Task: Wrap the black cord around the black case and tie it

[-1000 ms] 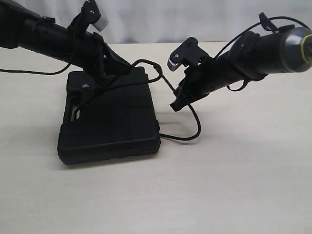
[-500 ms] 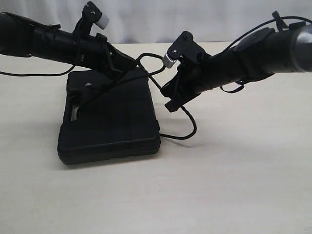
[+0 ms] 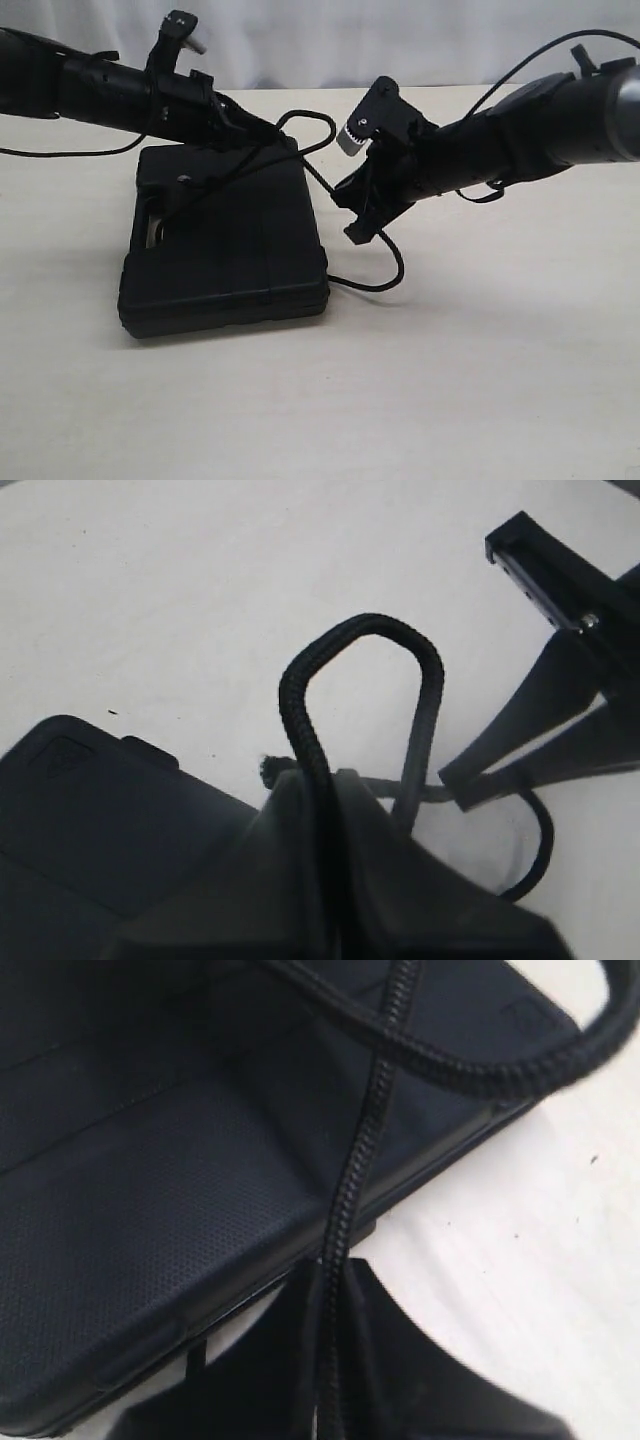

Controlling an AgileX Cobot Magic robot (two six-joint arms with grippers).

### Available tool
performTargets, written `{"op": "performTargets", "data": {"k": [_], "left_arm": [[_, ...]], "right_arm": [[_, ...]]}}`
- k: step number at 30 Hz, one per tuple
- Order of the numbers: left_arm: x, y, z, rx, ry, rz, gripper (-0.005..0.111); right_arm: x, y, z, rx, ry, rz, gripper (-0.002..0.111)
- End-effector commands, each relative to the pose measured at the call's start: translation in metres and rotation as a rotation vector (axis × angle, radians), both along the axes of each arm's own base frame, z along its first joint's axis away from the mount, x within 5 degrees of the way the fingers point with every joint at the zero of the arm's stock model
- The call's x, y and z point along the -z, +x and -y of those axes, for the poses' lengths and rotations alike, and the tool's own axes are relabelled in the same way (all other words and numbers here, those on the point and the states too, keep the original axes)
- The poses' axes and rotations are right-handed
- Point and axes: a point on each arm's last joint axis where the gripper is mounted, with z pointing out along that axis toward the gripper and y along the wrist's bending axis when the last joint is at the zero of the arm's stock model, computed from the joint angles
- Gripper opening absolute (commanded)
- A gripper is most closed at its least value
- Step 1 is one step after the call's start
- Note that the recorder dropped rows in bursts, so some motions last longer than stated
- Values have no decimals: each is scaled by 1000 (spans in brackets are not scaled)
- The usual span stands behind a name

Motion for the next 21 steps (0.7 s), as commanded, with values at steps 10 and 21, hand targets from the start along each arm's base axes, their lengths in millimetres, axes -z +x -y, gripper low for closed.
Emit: {"op": "performTargets", "data": {"k": [10,21], "left_arm": [[3,3,0,-53,-72,-120,0],[1,1,1,-77,-155,-233,13]], "right_arm": [[-28,-18,2,-35,95,122,4],[-27,-20,1,-52,95,131,4]]}}
